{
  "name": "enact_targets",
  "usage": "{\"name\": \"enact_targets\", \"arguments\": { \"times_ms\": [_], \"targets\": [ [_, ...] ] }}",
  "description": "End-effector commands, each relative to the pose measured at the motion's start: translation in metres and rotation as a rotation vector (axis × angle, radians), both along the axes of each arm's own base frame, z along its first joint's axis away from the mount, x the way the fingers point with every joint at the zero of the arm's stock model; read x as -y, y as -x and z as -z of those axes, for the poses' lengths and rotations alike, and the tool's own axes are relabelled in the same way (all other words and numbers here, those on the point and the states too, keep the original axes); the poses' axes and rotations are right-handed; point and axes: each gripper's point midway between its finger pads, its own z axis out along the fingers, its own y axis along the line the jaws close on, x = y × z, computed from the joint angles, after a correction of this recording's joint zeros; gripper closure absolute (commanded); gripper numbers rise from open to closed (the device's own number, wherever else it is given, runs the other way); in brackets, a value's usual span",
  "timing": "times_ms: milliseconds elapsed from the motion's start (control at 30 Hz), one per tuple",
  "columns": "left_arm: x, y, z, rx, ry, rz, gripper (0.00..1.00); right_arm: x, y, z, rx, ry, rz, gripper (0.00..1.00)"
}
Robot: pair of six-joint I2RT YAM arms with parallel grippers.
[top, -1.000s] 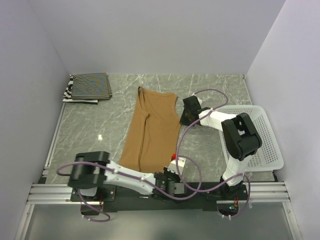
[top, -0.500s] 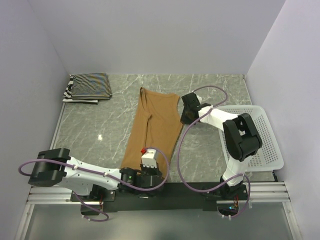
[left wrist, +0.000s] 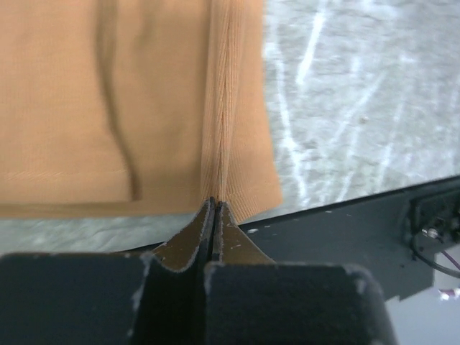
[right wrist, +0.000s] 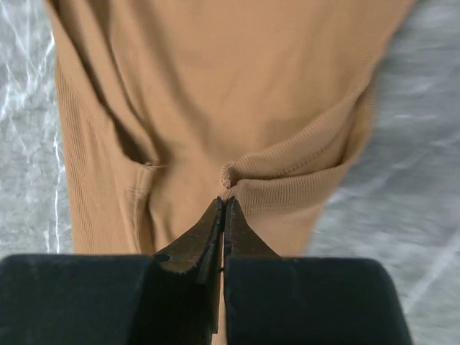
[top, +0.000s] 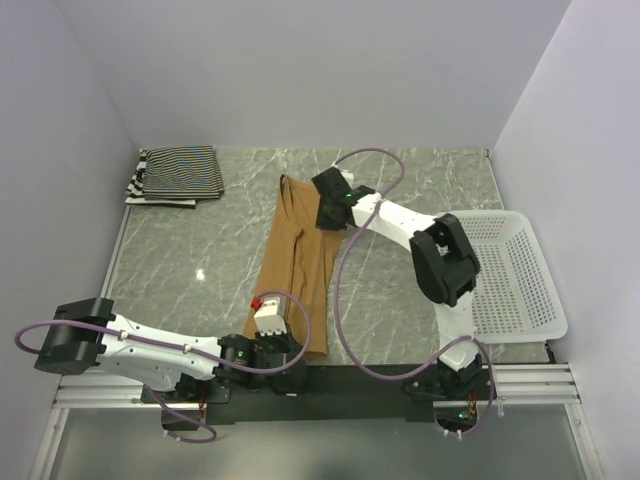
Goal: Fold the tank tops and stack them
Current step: Fold the tank top
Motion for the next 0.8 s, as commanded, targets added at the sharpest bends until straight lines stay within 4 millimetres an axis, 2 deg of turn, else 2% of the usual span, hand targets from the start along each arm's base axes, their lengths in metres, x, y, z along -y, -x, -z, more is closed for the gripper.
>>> {"name": "enact_targets", "arguments": {
  "times_ms": [0, 167, 267, 567, 767],
  "targets": [
    [-0.024, 0.001, 0.008, -0.026, -0.043, -0.064, 0.99, -0.013, -0.012, -0.002, 0.013, 0.025, 0.015, 1.0],
    [-0.04, 0.005, 0.019, -0.059, -0.068, -0.096, 0.99, -0.034, -0.01, 0.006, 0.009, 0.044, -0.022, 1.0],
    [-0.048, 0.007, 0.023, -0.071, -0.075, -0.114, 0.99, -0.039, -0.012, 0.007, 0.018, 0.052, -0.022, 1.0],
    [-0.054, 0.007, 0.022, -0.071, -0.082, -0.111, 0.99, -0.043, -0.01, -0.01, 0.062, 0.032, -0.019, 1.0],
    [-0.056, 0.008, 0.022, -0.073, -0.081, -0.116, 0.99, -0.054, -0.009, -0.003, 0.05, 0.038, -0.039, 1.0]
  ]
}}
